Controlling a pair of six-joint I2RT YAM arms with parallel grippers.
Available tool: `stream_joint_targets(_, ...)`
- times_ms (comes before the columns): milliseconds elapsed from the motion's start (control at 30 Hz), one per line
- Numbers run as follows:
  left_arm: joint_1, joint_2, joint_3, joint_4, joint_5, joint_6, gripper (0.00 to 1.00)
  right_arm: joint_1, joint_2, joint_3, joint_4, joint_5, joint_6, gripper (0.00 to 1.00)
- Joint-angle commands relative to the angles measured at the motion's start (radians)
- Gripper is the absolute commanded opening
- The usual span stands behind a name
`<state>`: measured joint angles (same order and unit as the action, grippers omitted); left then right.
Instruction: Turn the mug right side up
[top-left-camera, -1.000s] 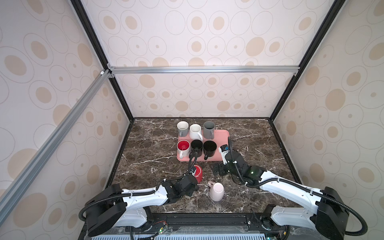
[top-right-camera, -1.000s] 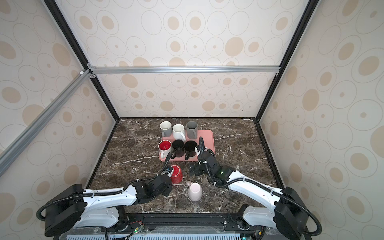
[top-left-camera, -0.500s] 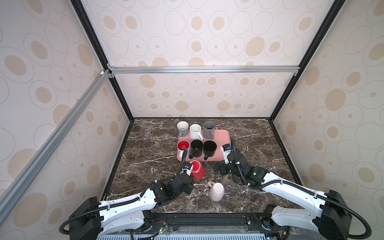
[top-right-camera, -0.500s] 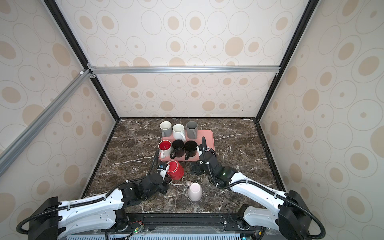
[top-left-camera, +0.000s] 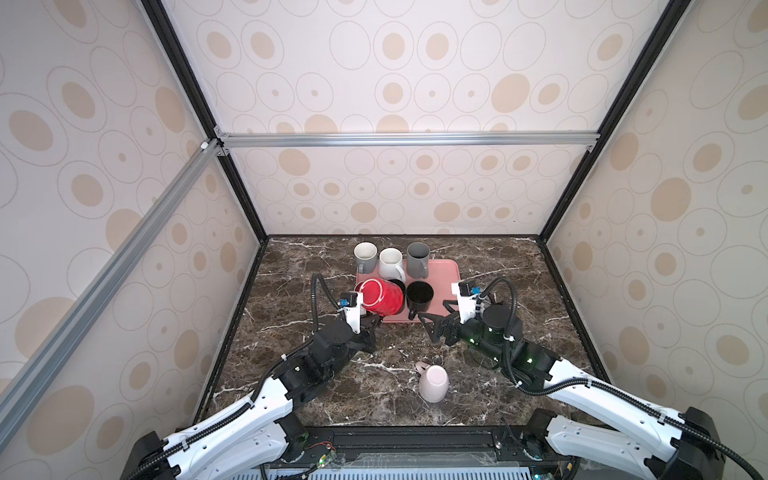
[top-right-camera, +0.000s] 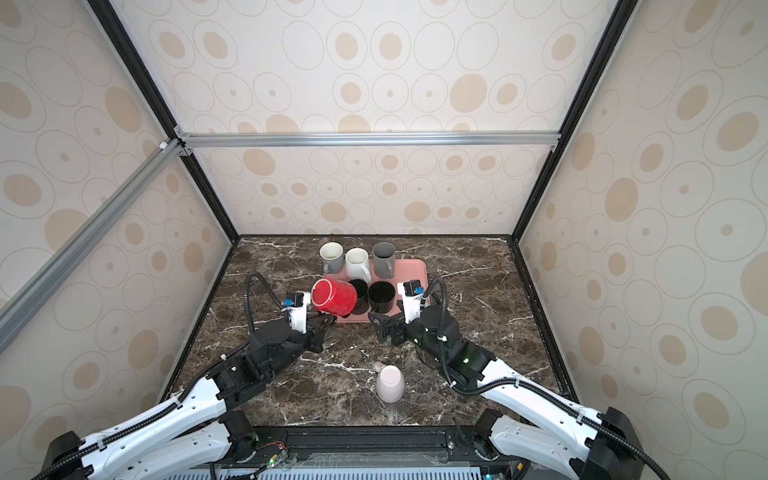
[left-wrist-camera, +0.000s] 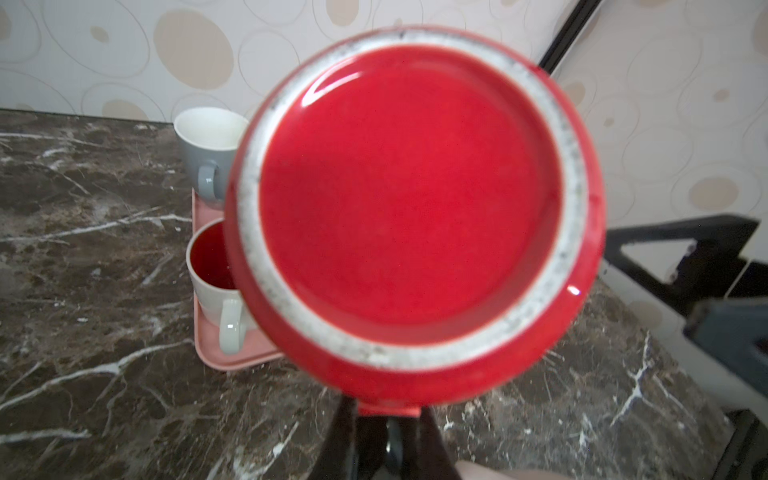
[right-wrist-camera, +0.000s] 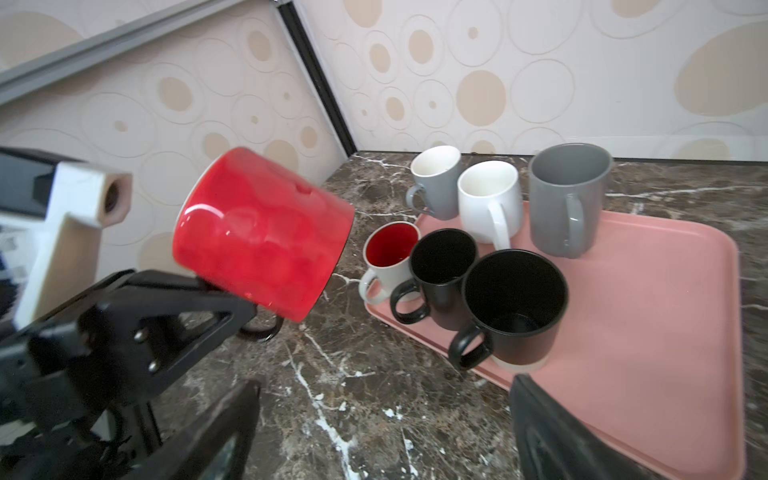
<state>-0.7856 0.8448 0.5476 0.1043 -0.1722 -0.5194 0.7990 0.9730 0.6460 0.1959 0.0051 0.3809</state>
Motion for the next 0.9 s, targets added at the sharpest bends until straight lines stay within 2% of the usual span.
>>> stream_joint_targets(0, 0.050, -0.033, 0.008, 0.372, 0.112, -0.019, 0.00, -0.004, 0.012, -0.013, 0.134, -0.131, 0.028, 0.96)
stream_joint_targets(133, 0.081, -0.019, -0.062, 0.658, 0.200, -0.067, 0.00, -0.005, 0.042, -0.017, 0.210, -0.175, 0.067, 0.96)
stream_joint_targets(300, 0.095, 0.031, -0.123, 0.904, 0.258, -0.138, 0.00, -0.004, 0.107, -0.009, 0.379, -0.344, 0.117, 0.94)
stream_joint_targets(467, 0.109, 0.100, -0.171, 1.127, 0.321, -0.219, 0.00, -0.027, 0.204, 0.027, 0.544, -0.511, 0.186, 0.89)
stream_joint_targets(567, 0.109, 0.128, -0.178, 1.197, 0.357, -0.244, 0.00, -0.061, 0.264, 0.036, 0.654, -0.592, 0.251, 0.87)
stream_joint_targets(667, 0.110, 0.139, -0.177, 1.221, 0.380, -0.253, 0.00, -0.070, 0.294, 0.050, 0.698, -0.643, 0.265, 0.84)
stream_joint_targets(867, 0.111, 0.173, -0.172, 1.267, 0.431, -0.285, 0.00, -0.082, 0.334, 0.096, 0.732, -0.705, 0.270, 0.70)
